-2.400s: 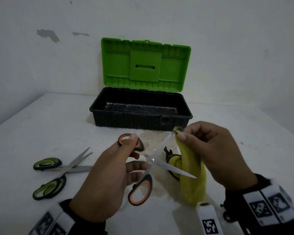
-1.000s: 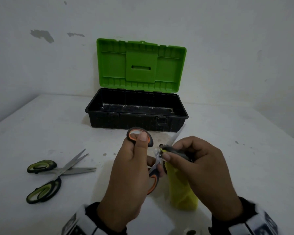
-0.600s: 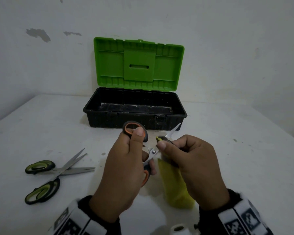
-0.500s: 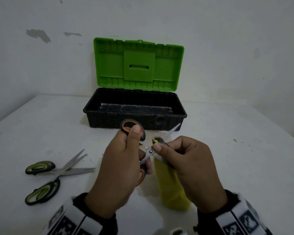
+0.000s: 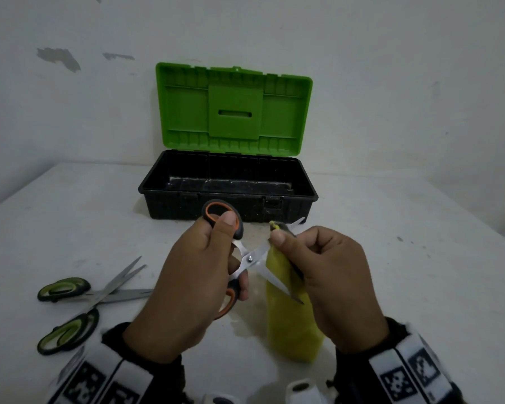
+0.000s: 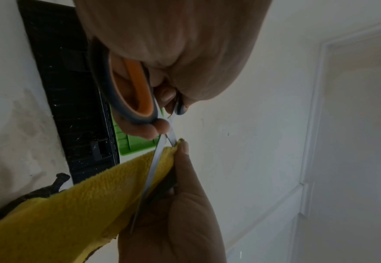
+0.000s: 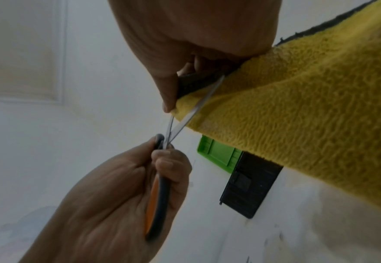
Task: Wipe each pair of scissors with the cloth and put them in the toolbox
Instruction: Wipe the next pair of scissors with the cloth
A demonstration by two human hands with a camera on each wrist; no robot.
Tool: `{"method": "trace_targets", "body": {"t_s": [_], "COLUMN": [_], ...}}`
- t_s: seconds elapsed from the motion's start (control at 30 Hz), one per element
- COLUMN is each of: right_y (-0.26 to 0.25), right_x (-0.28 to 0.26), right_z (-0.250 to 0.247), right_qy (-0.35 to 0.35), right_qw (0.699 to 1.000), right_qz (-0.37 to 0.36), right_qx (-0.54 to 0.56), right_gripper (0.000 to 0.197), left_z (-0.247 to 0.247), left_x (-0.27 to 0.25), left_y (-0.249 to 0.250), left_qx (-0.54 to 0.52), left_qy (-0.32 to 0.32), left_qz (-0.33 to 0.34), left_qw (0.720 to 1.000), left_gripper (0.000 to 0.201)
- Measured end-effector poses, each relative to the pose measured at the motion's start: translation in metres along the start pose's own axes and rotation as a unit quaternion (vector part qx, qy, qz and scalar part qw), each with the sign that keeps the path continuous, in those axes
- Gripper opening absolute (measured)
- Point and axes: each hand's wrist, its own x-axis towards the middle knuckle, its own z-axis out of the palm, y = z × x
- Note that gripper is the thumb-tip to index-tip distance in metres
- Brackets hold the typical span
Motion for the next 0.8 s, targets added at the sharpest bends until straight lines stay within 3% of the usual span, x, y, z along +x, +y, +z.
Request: {"method": "trace_targets", "body": {"t_s": [0.17,0.3,0.43,0.6,0.8], "right_y": [0.000,-0.002,-0.002,-0.007,-0.008], "right_x": [0.005,0.000,0.004,-0.002,0.019], "right_z": [-0.004,0.001,-0.003,-0.002,-0.019], "right_qy": [0.025,0.001,0.035,0.005,0.073], "right_qw": [0.999,1.000,0.999,1.000,0.997], "right_qz": [0.015,0.021,0.022,0.018,0.017], "right_qx": [0.027,0.021,0.027,0.022,0.007], "right_gripper": [0.033,0.034,0.036,0.035,0.046], "left_z": [-0.003,-0.008,-0.008,-0.008,-0.006], "left_x": [0.000,0.002,0.000,0.000,-0.002], "left_y": [-0.003,-0.005,-0.005,-0.004,-0.004], "left_qx": [-0.004,-0.011,-0.012,-0.011,0.006], "left_qy": [0.002,-0.003,-0.009,-0.009,0.004], "left_qz": [0.000,-0.004,-0.010,-0.021,-0.017], "left_qw": [1.000,1.000,1.000,1.000,1.000], "left_gripper": [0.035,0.042,0.040,0.037,0.039]}}
